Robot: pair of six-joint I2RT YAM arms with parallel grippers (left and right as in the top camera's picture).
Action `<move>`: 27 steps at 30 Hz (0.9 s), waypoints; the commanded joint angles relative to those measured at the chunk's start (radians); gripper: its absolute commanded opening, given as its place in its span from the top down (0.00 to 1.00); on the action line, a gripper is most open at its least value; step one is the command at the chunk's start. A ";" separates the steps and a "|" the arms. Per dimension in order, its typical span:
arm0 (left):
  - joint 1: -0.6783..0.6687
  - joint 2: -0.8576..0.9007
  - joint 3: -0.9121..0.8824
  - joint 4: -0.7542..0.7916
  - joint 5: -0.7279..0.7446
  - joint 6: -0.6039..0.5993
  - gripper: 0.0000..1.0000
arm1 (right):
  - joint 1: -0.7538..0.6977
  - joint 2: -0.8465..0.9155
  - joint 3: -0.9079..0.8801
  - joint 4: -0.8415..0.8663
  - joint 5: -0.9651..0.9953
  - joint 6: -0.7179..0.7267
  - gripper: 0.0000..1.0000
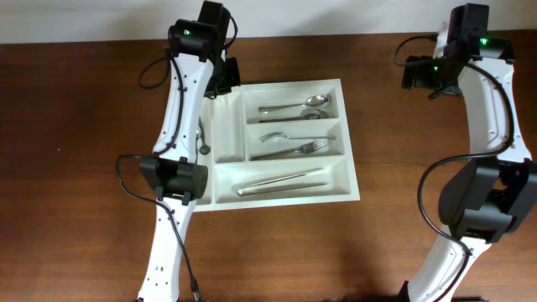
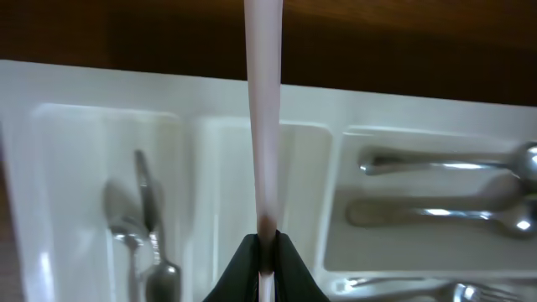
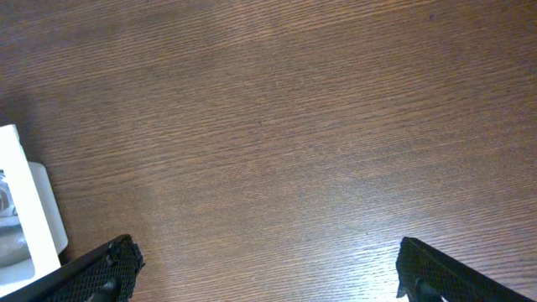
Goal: Pack container
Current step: 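Lower the knife into the tray's left narrow compartment and open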
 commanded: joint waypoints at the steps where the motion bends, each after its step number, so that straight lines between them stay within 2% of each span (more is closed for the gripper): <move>1: 0.003 -0.034 -0.024 -0.002 -0.087 -0.014 0.98 | -0.002 -0.017 -0.002 0.000 0.002 0.008 0.01; 13: 0.016 -0.034 -0.202 -0.002 -0.129 -0.077 0.98 | -0.002 -0.017 -0.002 0.000 0.002 0.008 0.01; 23: -0.001 -0.034 -0.209 -0.002 -0.121 -0.086 0.98 | -0.002 -0.017 -0.002 0.000 0.002 0.008 0.01; 27: -0.002 -0.034 -0.223 -0.002 -0.054 -0.064 0.98 | -0.002 -0.017 -0.002 0.000 0.002 0.008 0.01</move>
